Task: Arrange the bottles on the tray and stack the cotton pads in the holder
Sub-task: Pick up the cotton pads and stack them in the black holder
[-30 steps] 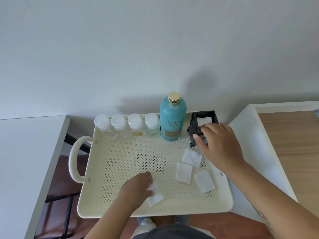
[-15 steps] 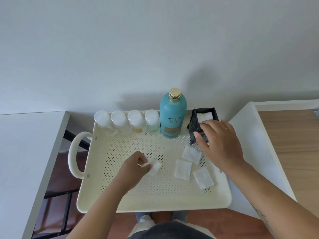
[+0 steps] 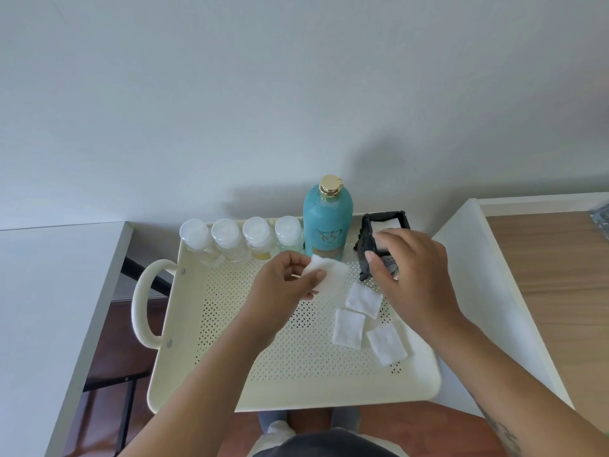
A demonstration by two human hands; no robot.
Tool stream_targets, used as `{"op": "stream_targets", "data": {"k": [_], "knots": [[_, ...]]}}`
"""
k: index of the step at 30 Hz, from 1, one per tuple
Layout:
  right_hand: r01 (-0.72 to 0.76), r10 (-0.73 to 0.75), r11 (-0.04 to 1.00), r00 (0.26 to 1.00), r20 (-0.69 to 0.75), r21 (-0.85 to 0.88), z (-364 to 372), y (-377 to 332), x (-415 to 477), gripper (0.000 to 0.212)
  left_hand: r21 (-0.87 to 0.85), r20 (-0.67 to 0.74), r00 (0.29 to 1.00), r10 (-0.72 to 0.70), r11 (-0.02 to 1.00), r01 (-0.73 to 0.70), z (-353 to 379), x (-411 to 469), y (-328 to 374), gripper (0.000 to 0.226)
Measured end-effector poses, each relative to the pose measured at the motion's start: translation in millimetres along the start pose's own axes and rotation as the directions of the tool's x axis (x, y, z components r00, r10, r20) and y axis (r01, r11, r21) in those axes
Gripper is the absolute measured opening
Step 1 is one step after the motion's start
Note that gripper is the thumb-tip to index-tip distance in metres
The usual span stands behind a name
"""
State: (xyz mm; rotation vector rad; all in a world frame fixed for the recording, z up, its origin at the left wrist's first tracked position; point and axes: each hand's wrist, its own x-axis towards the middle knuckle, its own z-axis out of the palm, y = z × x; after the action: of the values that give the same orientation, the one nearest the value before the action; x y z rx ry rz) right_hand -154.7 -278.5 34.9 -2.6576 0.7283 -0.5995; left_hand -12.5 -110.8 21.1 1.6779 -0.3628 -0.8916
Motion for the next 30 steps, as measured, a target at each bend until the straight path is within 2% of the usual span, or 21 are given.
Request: {"op": "stream_targets", "data": {"k": [2, 4, 7, 10, 12, 14, 17, 21, 26, 30], "knots": [[-0.072, 0.069, 0.978, 0.997, 0.021, 0.196, -6, -10, -2, 0.033, 0.048, 0.036, 0.998, 0.061, 0.997, -0.062, 5, 1, 8, 0.018], [-0.191, 0.127, 0.898, 0.975, 0.183, 0.396, -12, -16, -1, 0.032, 0.084, 0.092, 0.990, 0.110, 0.989, -0.117, 11, 1, 15, 0.019], [-0.335, 0.132, 0.793, 0.910, 0.393, 0.509, -16, -15, 0, 0.020, 0.099, 0.149, 0.979, 0.142, 0.983, -0.158, 18, 3, 23, 0.021], [-0.344, 0.133, 0.754, 0.914, 0.383, 0.560, -19, -10, 0, 0.006, 0.092, 0.156, 0.976, 0.151, 0.982, -0.166, 23, 5, 25, 0.027], [-0.343, 0.187, 0.749, 0.930, 0.315, 0.567, -21, -5, 3, 0.004, 0.101, 0.111, 0.985, 0.130, 0.985, -0.141, 24, 6, 22, 0.032], [-0.374, 0.302, 0.724, 0.927, 0.222, 0.580, -23, 4, 10, 0.004, 0.163, 0.060, 0.993, 0.097, 0.981, -0.106, 24, 6, 14, 0.031], [-0.449, 0.457, 0.704, 0.880, 0.133, 0.551, -20, 18, 22, 0.007, 0.278, 0.018, 0.999, 0.037, 0.960, -0.041, 26, 3, -6, 0.026], [-0.540, 0.570, 0.666, 0.814, 0.117, 0.514, -8, 28, 31, 0.009, 0.470, 0.049, 0.999, -0.010, 0.883, -0.014, 34, -5, -40, 0.019], [-0.555, 0.579, 0.734, 0.813, 0.067, 0.392, 0, 27, 36, 0.010, 0.568, 0.074, 0.997, 0.004, 0.821, -0.046, 43, -7, -72, 0.023], [-0.500, 0.502, 0.844, 0.864, 0.041, 0.196, 0, 24, 37, 0.016, 0.613, 0.098, 0.993, 0.059, 0.783, -0.107, 52, -4, -84, 0.031]]}}
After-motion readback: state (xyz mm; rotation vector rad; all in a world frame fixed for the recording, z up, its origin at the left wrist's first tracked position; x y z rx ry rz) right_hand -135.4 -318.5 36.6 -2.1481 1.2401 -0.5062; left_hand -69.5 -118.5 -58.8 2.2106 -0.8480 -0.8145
